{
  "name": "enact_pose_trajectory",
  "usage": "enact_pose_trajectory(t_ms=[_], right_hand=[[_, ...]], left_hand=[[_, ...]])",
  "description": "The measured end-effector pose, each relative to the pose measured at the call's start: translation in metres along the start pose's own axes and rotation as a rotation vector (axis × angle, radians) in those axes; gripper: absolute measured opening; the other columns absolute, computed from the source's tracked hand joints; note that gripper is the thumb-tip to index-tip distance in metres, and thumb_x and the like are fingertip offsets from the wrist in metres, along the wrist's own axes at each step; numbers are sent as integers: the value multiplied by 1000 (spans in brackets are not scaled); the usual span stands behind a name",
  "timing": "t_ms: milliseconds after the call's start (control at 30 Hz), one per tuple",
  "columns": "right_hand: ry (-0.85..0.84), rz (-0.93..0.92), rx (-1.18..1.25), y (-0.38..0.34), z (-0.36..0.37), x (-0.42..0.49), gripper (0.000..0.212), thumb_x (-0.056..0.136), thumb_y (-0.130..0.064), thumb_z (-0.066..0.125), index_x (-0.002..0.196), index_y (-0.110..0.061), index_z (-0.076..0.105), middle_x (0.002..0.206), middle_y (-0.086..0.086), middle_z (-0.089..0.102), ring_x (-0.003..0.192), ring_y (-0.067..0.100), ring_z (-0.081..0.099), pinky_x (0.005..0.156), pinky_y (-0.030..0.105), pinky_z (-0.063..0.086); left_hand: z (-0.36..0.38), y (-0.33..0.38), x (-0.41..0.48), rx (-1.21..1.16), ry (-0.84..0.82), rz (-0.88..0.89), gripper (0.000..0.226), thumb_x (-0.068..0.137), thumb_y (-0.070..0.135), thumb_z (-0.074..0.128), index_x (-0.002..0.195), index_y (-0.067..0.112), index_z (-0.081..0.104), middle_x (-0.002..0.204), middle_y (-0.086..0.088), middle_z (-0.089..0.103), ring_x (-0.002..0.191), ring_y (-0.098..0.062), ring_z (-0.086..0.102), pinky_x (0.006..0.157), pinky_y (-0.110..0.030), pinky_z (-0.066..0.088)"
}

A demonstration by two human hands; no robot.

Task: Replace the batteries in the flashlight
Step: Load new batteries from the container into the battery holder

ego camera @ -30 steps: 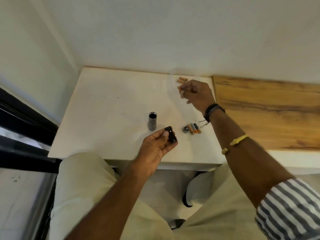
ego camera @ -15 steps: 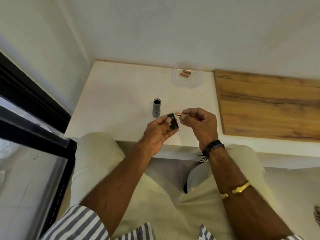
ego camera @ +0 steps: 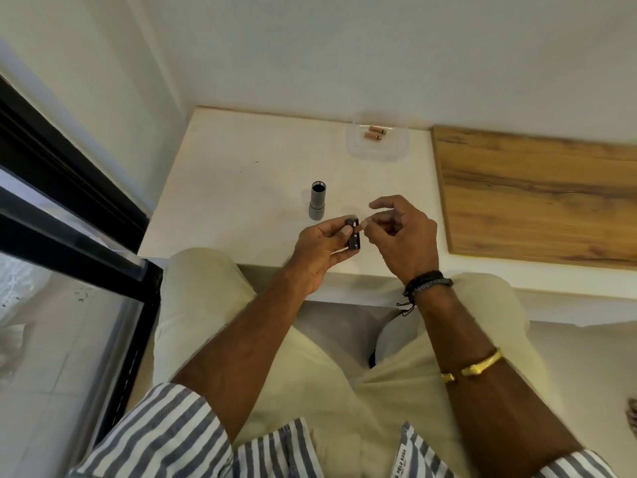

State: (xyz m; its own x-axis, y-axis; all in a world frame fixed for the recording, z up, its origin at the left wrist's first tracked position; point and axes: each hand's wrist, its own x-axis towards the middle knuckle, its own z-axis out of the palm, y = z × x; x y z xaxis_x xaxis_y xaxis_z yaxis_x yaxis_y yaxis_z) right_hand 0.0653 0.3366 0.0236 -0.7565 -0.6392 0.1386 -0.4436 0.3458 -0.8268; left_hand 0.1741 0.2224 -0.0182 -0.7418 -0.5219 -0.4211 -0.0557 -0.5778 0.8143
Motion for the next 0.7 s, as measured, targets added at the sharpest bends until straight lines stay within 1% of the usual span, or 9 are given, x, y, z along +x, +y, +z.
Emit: enact_pose_trajectory(t_ms=[67,133,200,300,333,400,533,633,700], right_hand=[[18,25,13,0,2,0,16,88,-19,78,102,-18,72,83,-4,76,75,9,74,73,26,62],[11,22,-3,1,4,0,10,88,-19,78,96,-16,74,81,-6,75,74,9,73,73,28,63],[-16,1,-24,2,6,0,7,89,-19,77,95,-16,76,80,-8,73,74,5,71,73,24,61],[-22,-20,-28,5,9,-1,6,89,-17,76,94,-16,78,78,-10,71,73,1,68,72,9,54],[-17,-26,-32,5,10,-2,6,89,-16,76,94,-15,79,78,-10,70,73,1,67,71,6,52],[-9,-34,-36,5,13,-3,7,90,-14,76,95,-14,80,79,-9,70,73,3,67,73,7,51],[-5,-54,-67,5,15,-5,6,89,-13,76,93,-11,79,81,-3,72,75,13,67,75,14,52],[7,-85,-86,5,15,-6,6,90,-11,75,94,-10,79,84,3,75,75,14,65,75,11,49],[15,-126,-112,6,16,-7,9,90,-9,74,97,-9,80,87,5,75,78,13,63,79,10,46]], left_hand=[[2,-1,-1,48,-8,12,30,96,9,60,126,5,64,120,-15,70,110,-30,68,90,-45,58],[3,-1,-2,70,5,25,30,96,9,61,125,4,64,119,-17,70,108,-32,69,88,-43,59],[3,0,-2,65,17,42,29,95,9,62,124,3,65,116,-19,70,105,-33,69,85,-41,60],[2,1,-2,62,29,64,29,95,9,63,123,2,66,113,-19,71,102,-31,71,85,-42,60],[2,1,-2,63,34,68,29,94,9,64,122,2,66,112,-18,72,101,-30,71,84,-42,60],[2,0,-3,62,46,72,28,94,8,65,121,2,67,109,-17,73,97,-28,72,82,-41,61],[3,0,-3,47,62,74,24,93,8,66,116,4,69,105,-15,75,97,-29,73,76,-36,61],[3,0,-4,15,58,65,23,93,7,66,115,4,70,106,-16,74,99,-32,72,75,-36,61],[4,0,-5,-13,48,55,22,93,6,65,114,4,70,107,-17,74,100,-33,71,76,-36,61]])
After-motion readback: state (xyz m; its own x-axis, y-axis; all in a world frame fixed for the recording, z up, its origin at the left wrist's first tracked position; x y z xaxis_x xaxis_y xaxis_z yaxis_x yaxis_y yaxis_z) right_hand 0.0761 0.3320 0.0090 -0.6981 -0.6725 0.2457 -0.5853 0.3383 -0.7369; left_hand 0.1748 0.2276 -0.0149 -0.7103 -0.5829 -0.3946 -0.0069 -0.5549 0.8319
